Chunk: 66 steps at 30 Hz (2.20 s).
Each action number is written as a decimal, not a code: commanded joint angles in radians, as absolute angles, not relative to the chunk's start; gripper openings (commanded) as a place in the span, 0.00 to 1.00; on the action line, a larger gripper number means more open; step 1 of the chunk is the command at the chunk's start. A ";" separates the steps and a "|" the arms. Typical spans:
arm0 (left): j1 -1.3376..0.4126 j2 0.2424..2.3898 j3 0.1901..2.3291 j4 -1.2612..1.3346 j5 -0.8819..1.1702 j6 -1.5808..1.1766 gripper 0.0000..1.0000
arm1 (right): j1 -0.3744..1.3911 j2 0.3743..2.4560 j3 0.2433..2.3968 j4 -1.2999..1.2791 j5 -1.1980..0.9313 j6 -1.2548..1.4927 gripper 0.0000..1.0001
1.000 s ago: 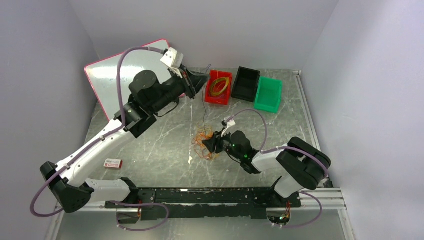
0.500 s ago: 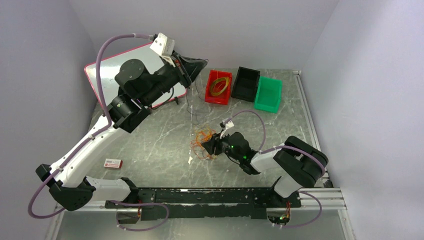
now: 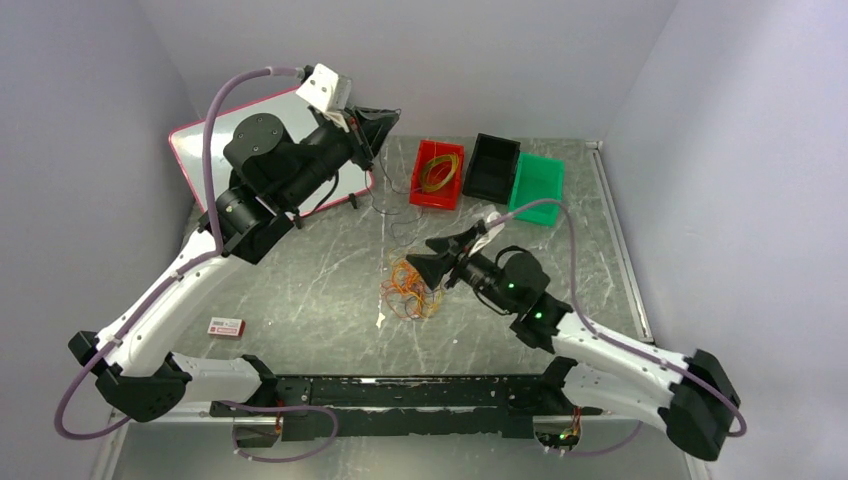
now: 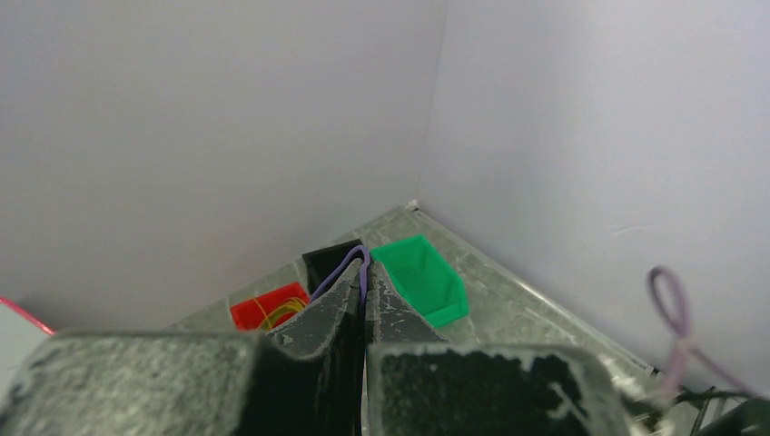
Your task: Untangle the cables
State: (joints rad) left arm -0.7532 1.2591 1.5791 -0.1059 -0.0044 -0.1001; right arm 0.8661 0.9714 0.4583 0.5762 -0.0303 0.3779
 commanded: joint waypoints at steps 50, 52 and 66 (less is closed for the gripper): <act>-0.741 1.070 1.317 -0.001 0.579 -0.054 0.07 | 0.870 1.034 1.133 0.230 -0.096 -0.049 0.26; -0.741 1.063 1.306 0.001 0.567 -0.054 0.07 | 0.870 1.031 1.135 0.230 -0.085 -0.045 0.08; -0.742 1.020 1.229 0.032 0.410 -0.092 1.00 | 0.870 1.030 1.325 0.085 0.298 -0.028 0.00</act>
